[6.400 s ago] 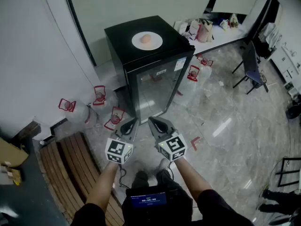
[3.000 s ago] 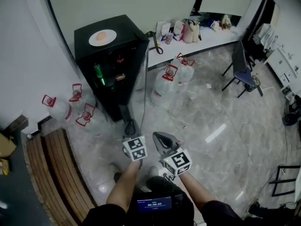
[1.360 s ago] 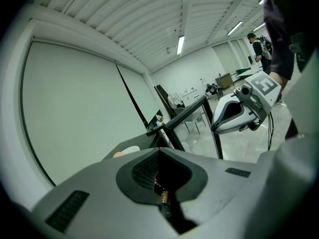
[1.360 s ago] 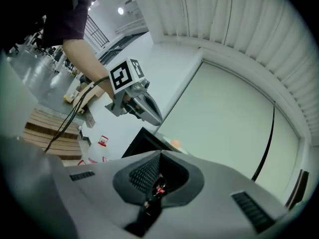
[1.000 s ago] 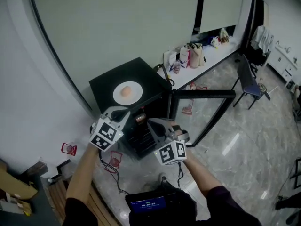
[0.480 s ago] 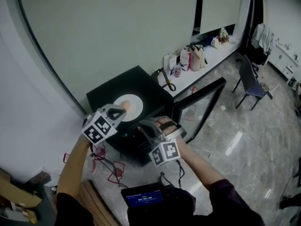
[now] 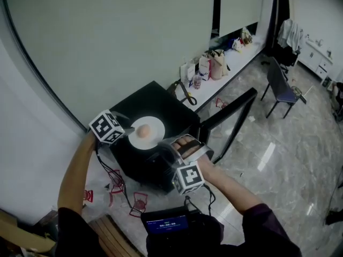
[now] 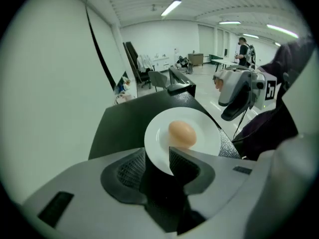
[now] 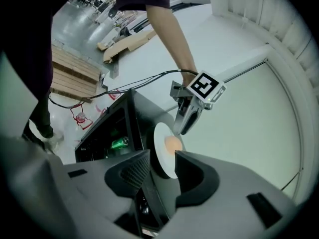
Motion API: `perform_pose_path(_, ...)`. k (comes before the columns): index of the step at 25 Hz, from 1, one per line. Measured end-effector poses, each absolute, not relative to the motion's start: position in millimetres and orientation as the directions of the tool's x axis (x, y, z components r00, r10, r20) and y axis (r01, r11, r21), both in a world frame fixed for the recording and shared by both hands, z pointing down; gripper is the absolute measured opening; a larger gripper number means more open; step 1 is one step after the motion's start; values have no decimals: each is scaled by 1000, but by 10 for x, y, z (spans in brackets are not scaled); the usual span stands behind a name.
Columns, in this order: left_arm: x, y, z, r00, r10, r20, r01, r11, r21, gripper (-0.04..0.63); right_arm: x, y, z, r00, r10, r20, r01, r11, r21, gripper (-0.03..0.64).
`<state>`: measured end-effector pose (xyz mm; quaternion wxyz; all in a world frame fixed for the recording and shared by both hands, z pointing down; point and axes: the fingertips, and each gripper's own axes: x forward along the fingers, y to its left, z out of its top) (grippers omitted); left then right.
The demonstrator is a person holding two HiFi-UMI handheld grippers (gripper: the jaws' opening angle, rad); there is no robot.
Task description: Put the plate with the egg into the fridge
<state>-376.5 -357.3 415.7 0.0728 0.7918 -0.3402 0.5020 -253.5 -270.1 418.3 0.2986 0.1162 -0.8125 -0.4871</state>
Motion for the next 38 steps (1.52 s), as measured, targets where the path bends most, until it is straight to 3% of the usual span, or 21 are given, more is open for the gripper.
perform_pose_path(8, -3755, -3724, 4332, 328, -332, 884, -588, -805, -84, 109, -2546, -2691, 4388, -727, -517, 453, 175, 498, 849, 143)
perform_pose_path(20, -3426, -3521, 4367, 377, -280, 883, -480, -874, -72, 109, -2470, -2625, 4488, -706, -546, 451, 188, 470, 863, 140)
perform_pose_path(24, -3312, -3402, 4360, 389, -282, 877, -460, -884, -80, 109, -2447, -2558, 4498, -717, -566, 408, 185, 410, 893, 55)
perform_pose_path(27, -3222, -3316, 4339, 416, -273, 868, -450, -891, -65, 109, -2431, -2537, 4534, -711, -580, 398, 197, 379, 904, 44)
perform_pose_path(32, -3185, -3295, 4317, 416, -319, 852, -460, -882, -106, 109, -2438, -2521, 4386, -721, -617, 317, 160, 297, 941, 26)
perform_pose_path(38, -3141, -3222, 3911, 453, -499, 739, -503, -827, -250, 106, -2410, -2480, 4332, -712, -657, 249, 128, 227, 965, 22)
